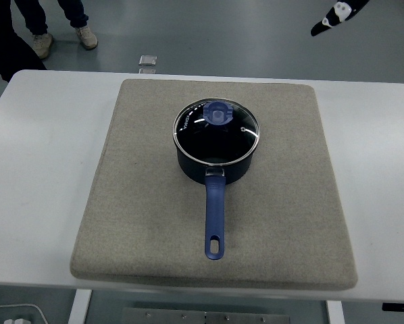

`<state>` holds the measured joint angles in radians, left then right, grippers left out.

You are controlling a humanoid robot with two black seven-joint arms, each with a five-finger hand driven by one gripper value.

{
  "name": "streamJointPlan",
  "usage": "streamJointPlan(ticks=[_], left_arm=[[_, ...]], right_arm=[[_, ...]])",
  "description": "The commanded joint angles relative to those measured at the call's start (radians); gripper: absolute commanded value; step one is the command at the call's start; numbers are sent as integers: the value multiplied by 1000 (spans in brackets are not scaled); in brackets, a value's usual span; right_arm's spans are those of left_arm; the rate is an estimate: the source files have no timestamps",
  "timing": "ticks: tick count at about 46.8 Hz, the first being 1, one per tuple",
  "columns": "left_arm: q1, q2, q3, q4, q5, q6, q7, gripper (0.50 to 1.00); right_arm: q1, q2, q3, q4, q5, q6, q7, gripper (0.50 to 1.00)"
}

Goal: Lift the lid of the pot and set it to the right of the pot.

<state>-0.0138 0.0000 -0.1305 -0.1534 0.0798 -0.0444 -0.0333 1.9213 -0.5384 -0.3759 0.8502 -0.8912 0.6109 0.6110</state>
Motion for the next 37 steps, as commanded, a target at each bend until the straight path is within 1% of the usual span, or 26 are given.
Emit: streamJointPlan(ticks=[1, 6, 10, 13, 15, 17, 22, 27, 37], left_arm=[[0, 0, 0, 0, 0, 0, 1, 1000], [0, 0, 0, 0, 0, 0, 1, 1000], [0, 0, 0, 1, 0, 0, 0, 1000], [0, 0, 0, 0, 0, 0, 0, 1000], [0, 0, 0, 1, 0, 0, 0, 1000], [0, 0, 0, 0, 0, 0, 1, 1000], [0, 0, 0, 0, 0, 0, 1, 1000], [0, 0, 0, 1, 0, 0, 1, 1000], [0, 0, 0, 0, 0, 0, 0, 1000]], right_arm=[[-2, 0, 0, 53, -14, 0, 0, 924], [1, 5, 0, 96, -14, 0, 0, 924], [-2, 11, 11, 105, -9, 0, 0, 924], [-27, 20, 41, 107, -9, -2, 0, 924], [-62, 32, 57, 107, -15, -31, 0, 926], [-85, 40, 63, 105, -18, -45, 0, 926], [-110, 54, 66, 104, -28, -75, 0, 924], [-159, 74, 66, 98, -28, -158, 0, 926], [-199, 86, 66, 98, -28, -210, 0, 926]])
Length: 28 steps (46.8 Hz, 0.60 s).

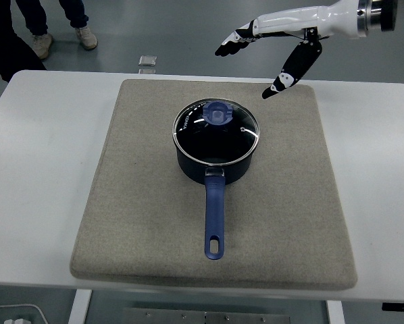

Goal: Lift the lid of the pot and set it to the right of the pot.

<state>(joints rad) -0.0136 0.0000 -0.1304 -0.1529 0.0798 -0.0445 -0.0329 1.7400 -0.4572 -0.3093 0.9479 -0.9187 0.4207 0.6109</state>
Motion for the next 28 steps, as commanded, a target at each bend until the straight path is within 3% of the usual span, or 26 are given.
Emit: streamJointPlan(ticks=[1, 28], left_arm=[[0, 0, 0, 0, 0, 0, -1, 1000], [0, 0, 0, 1, 0, 0, -1, 1000]], right_arm=[[-22, 9, -1, 0, 0, -29, 0, 924], [-65, 38, -13, -20, 18, -102, 0, 926]])
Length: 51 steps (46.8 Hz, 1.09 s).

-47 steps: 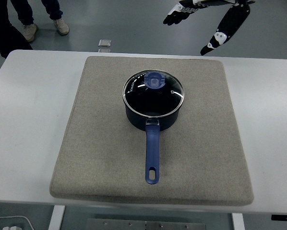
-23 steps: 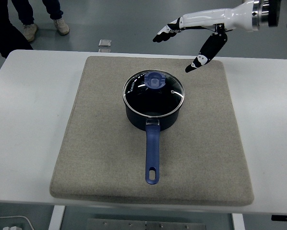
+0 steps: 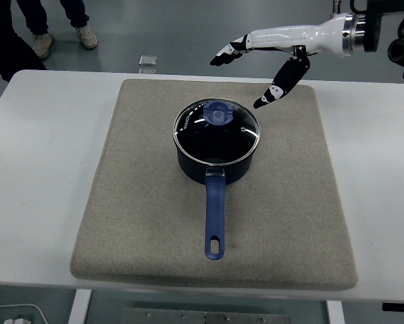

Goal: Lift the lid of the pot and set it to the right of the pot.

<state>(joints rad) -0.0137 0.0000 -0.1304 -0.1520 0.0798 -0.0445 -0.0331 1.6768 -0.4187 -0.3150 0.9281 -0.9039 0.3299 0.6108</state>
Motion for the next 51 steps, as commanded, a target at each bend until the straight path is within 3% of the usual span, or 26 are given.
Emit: streamJointPlan(ticks=[1, 27, 51], left_arm=[[0, 0, 0, 0, 0, 0, -1, 1000], [0, 0, 0, 0, 0, 0, 1, 1000], [0, 0, 0, -1, 0, 0, -1, 1000]], right_arm=[[-2, 0, -9, 0, 3, -12, 0, 924], [-22, 14, -10, 1, 2, -23, 0, 926], [-91, 46, -10, 0, -13, -84, 0, 924]])
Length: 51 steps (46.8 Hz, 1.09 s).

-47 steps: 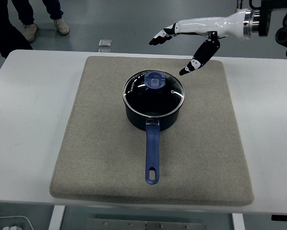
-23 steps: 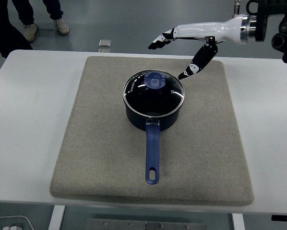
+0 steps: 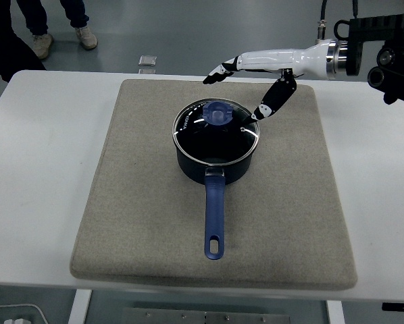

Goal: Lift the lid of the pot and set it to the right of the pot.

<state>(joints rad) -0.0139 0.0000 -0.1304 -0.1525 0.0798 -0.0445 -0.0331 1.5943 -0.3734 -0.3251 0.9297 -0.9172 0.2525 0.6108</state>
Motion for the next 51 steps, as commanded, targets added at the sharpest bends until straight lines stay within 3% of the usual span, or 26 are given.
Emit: streamJointPlan(ticks=[1, 25, 38, 51], left_arm=[[0, 0, 0, 1, 0, 0, 1, 1000], [0, 0, 0, -1, 0, 0, -1, 1000], [0, 0, 0, 1, 0, 0, 1, 1000], [0, 0, 0, 1, 0, 0, -1, 1000]], right_arm=[[-10, 1, 0, -2, 0, -9, 0, 926], [-34, 2, 1, -2, -12, -48, 0, 924], [-40, 51, 6, -2, -81, -176, 0, 924], [-47, 59, 3, 0, -127, -206, 0, 921]])
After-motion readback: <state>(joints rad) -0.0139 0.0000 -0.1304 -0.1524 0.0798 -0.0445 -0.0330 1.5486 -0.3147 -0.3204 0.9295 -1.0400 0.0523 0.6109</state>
